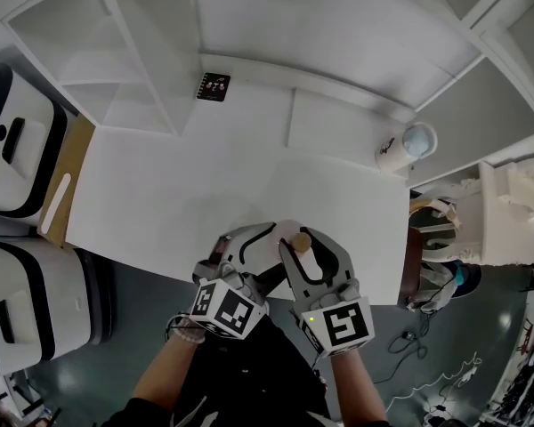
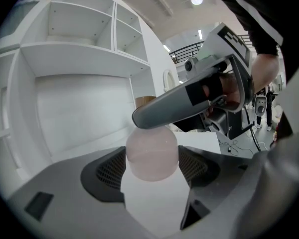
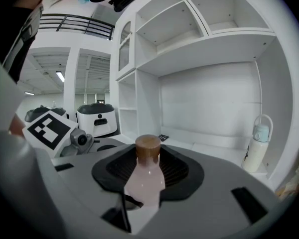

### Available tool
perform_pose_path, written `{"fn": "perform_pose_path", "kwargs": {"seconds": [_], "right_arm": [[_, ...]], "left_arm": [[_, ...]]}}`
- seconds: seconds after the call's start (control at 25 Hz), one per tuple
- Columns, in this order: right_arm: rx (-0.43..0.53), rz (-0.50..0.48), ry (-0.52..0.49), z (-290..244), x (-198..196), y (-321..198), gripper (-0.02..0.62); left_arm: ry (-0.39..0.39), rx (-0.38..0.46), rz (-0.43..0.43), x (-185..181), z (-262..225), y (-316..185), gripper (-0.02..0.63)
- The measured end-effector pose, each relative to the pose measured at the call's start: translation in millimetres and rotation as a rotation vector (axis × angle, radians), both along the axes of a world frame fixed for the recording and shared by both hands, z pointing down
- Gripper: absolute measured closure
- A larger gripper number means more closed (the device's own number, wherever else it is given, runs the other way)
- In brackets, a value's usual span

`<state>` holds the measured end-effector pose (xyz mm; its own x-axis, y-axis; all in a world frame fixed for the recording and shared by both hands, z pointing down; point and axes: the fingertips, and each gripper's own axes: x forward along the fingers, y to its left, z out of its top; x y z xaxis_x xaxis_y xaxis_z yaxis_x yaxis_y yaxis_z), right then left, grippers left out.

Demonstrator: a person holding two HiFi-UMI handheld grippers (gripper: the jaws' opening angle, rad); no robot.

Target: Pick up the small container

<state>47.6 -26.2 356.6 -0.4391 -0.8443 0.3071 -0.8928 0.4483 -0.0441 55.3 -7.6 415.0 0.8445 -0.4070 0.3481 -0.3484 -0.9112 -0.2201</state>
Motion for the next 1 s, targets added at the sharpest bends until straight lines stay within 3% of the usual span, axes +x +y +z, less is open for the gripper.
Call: {"fn": "perform_pose_path", "kwargs": {"seconds": [1.0], "right_arm": [[0.171,-0.018,0.004,-97,4,24,0.449]], "left_arm": [[0.027,0.081,0.013,6,-95,19,0.273]]}}
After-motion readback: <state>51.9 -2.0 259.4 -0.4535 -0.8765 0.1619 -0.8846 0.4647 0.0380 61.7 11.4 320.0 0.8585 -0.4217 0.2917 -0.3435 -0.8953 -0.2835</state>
